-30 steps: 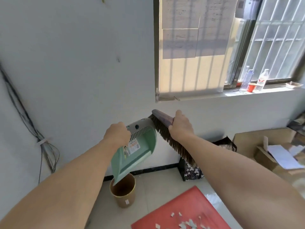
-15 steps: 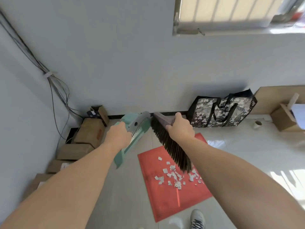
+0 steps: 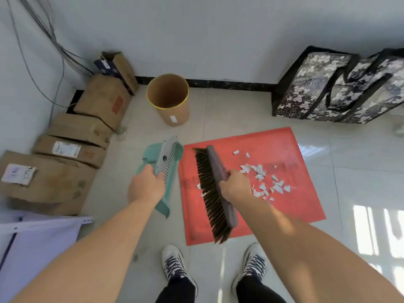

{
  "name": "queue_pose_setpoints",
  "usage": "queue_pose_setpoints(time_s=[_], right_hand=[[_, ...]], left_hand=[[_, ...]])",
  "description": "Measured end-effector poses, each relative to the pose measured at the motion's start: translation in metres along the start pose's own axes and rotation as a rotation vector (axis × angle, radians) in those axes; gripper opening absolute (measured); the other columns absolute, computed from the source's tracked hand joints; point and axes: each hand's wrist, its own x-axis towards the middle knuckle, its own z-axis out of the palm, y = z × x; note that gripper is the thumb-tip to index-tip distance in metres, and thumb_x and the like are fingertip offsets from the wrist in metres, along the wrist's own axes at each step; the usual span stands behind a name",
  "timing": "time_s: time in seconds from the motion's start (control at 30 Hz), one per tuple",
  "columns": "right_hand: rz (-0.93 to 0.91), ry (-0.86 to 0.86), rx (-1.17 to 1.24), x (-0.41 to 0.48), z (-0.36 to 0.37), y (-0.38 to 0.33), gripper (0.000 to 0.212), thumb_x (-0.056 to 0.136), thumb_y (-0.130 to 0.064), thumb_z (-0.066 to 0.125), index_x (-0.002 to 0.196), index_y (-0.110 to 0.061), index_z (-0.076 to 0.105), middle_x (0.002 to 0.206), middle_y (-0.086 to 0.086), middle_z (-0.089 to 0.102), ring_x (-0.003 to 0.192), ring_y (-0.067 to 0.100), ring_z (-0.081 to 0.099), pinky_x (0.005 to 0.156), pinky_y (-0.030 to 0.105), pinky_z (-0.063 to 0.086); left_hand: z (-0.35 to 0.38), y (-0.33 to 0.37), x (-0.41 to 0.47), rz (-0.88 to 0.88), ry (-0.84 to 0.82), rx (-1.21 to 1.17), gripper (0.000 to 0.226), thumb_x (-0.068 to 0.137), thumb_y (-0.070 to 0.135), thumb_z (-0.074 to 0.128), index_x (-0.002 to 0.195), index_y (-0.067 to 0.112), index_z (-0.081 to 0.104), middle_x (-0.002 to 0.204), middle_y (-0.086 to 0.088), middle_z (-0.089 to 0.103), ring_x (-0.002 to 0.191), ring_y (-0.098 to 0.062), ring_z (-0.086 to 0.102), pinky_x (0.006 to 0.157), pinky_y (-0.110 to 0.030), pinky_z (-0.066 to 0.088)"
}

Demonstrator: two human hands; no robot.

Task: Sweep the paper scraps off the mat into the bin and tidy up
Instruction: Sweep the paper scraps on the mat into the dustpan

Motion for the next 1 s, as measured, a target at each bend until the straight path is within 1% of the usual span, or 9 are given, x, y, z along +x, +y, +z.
queue_pose_setpoints(time_s=[0.13,0.33,0.43,0.5,0.57,0.7,0.8,0.9,1.0], right_hand=[[0.039,-0.022,0.055,0.075,0.074,0.049,0.028,0.087,-0.017,0.054,0.113,-0.007,0.052,0.106,0.013,0.061,0.089,0.031,0.059,0.068,0.034,0.047],[-0.026,0.009,0.079,0.193,0.183,0.101,0.034,0.086,-0.016,0.06,0.112,-0.003,0.044,0.104,0.013,0.054,0.089,0.028,0.053,0.068,0.033,0.038],[-0.057,0.001,0.129,0.235,0.225,0.115,0.035,0.084,-0.017,0.063,0.109,-0.004,0.044,0.103,0.013,0.054,0.086,0.027,0.051,0.066,0.032,0.037],[-0.093,-0.008,0.181,0.254,0.248,0.121,0.032,0.082,-0.015,0.064,0.104,-0.007,0.042,0.099,0.013,0.055,0.081,0.027,0.054,0.058,0.031,0.039],[-0.115,-0.023,0.213,0.264,0.265,0.125,0.031,0.08,-0.014,0.064,0.101,-0.008,0.042,0.094,0.011,0.055,0.075,0.024,0.054,0.052,0.03,0.037],[-0.146,-0.057,0.28,0.27,0.289,0.125,0.033,0.077,-0.015,0.065,0.099,-0.008,0.043,0.093,0.011,0.056,0.08,0.026,0.057,0.06,0.031,0.042],[-0.137,-0.08,0.312,0.277,0.296,0.121,0.036,0.078,-0.017,0.064,0.103,-0.009,0.039,0.095,0.011,0.055,0.083,0.028,0.057,0.063,0.033,0.044],[-0.151,-0.109,0.163,0.288,0.294,0.122,0.037,0.085,-0.021,0.062,0.109,-0.01,0.036,0.103,0.014,0.058,0.091,0.033,0.059,0.069,0.037,0.047],[-0.18,-0.074,-0.021,0.293,0.283,0.13,0.034,0.089,-0.022,0.058,0.111,-0.009,0.036,0.109,0.016,0.056,0.1,0.037,0.058,0.075,0.04,0.047]], left_hand=[[0.097,-0.02,0.044,0.012,0.014,-0.108,0.022,0.094,0.032,0.054,0.087,0.011,0.051,0.084,-0.009,0.061,0.079,-0.032,0.057,0.066,-0.034,0.04],[0.224,-0.044,0.127,0.023,0.03,-0.232,0.023,0.092,0.03,0.057,0.083,0.01,0.05,0.081,-0.009,0.06,0.072,-0.028,0.055,0.062,-0.032,0.039],[0.267,-0.051,0.157,0.039,0.076,-0.205,0.027,0.089,0.03,0.058,0.071,0.016,0.043,0.075,-0.004,0.056,0.066,-0.024,0.05,0.053,-0.03,0.033],[0.282,-0.057,0.169,0.071,0.13,-0.159,0.033,0.084,0.032,0.058,0.063,0.017,0.038,0.066,-0.002,0.051,0.062,-0.024,0.047,0.051,-0.03,0.03],[0.288,-0.064,0.173,0.132,0.147,-0.079,0.035,0.082,0.036,0.057,0.061,0.017,0.037,0.062,-0.001,0.05,0.058,-0.023,0.046,0.051,-0.03,0.03],[0.287,-0.079,0.179,0.237,0.191,0.049,0.033,0.084,0.041,0.053,0.066,0.018,0.038,0.065,-0.005,0.055,0.061,-0.028,0.053,0.052,-0.031,0.039],[0.287,-0.085,0.194,0.233,0.229,-0.033,0.029,0.086,0.04,0.054,0.072,0.017,0.044,0.067,-0.004,0.057,0.063,-0.029,0.055,0.052,-0.031,0.037],[0.291,-0.083,0.201,0.228,0.254,-0.121,0.027,0.088,0.043,0.056,0.085,0.017,0.05,0.072,-0.003,0.06,0.069,-0.029,0.057,0.059,-0.034,0.045],[0.295,-0.072,0.199,0.238,0.248,-0.148,0.027,0.089,0.041,0.056,0.079,0.018,0.046,0.068,-0.002,0.056,0.065,-0.026,0.053,0.053,-0.031,0.037]])
